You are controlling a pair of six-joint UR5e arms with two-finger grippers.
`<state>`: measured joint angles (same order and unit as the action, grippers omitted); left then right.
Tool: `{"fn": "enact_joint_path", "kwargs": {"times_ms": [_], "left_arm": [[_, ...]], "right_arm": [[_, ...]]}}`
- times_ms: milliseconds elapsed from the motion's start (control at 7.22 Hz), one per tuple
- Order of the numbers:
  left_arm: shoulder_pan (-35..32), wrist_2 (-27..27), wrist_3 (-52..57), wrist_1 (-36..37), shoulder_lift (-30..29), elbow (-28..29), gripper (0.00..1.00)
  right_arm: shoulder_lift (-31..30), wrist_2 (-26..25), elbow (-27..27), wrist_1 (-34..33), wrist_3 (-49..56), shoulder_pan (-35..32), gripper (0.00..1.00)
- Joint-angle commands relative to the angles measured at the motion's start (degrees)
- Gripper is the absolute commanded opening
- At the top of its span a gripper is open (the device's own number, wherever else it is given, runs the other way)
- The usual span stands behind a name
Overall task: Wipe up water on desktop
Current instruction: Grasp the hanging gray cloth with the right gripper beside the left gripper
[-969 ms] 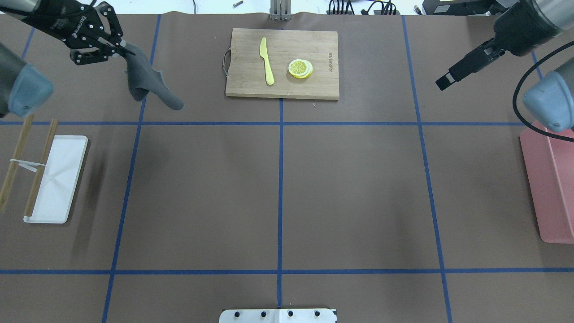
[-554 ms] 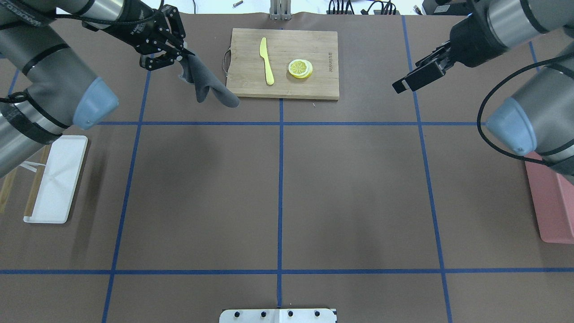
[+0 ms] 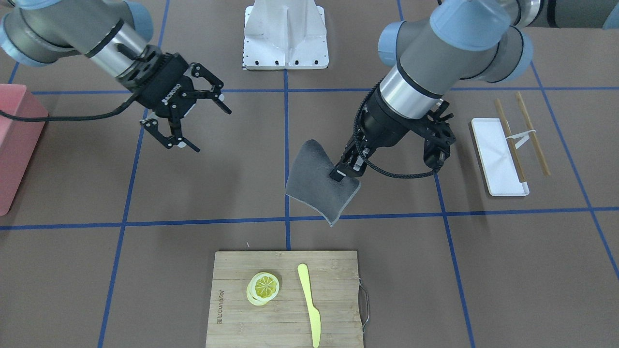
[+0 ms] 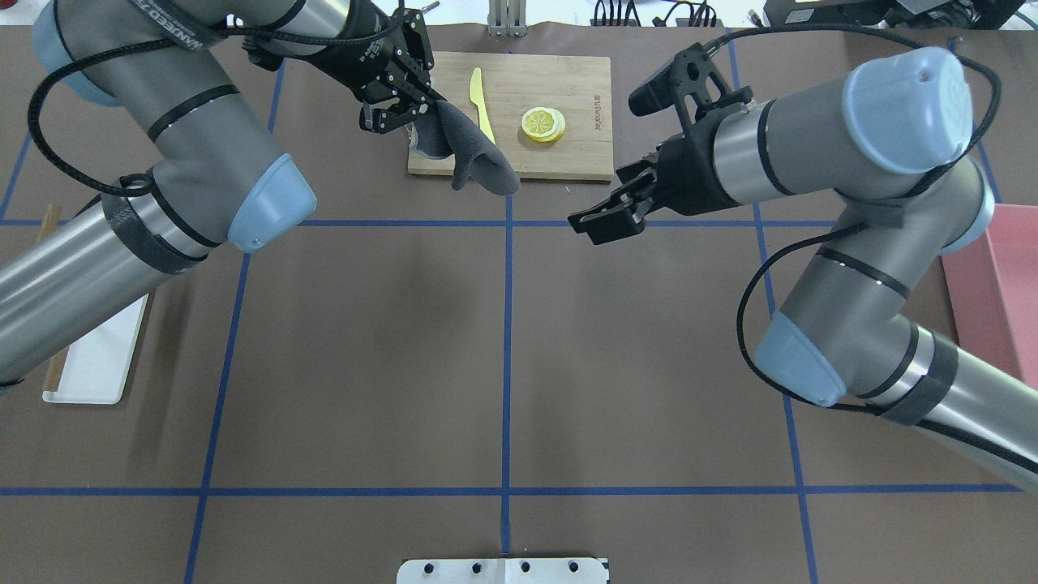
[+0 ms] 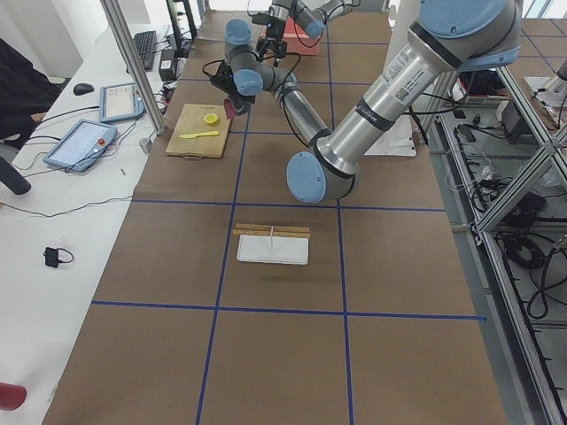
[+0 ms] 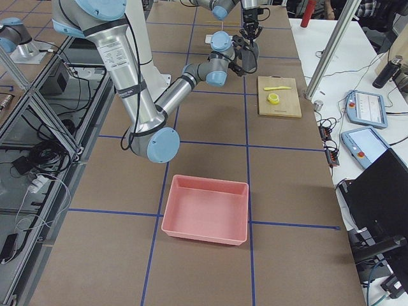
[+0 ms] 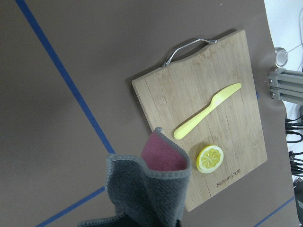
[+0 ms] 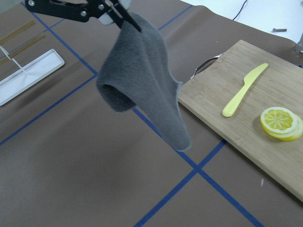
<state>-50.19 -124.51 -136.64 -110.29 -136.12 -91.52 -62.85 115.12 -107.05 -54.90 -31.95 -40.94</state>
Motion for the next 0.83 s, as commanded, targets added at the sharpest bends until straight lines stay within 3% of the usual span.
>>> {"fn": "enact_joint_path", "kwargs": {"times_ms": [0,138,554,692], "left_arm": [[2.80,0.84,-2.13,0.16,-1.16,0.03,0.00],[4.65,3.20,-3.53,0.07,-1.42,0.03,0.00],[5.10,3.14,-3.89,0.16,-1.60,-0.32,0.00],[5.45,3.14,-3.90,0.16,-1.60,-0.41,0.00]], "right_arm": [[1.94,-5.24,0.00,0.41,-0.83,4.54,1.00],[1.94,-5.25,-0.09,0.59,-0.83,4.55,1.00],[1.85,-5.34,0.08,0.59,-0.83,4.73,0.99],[1.77,-5.34,0.08,0.59,-0.83,4.73,0.93]]}}
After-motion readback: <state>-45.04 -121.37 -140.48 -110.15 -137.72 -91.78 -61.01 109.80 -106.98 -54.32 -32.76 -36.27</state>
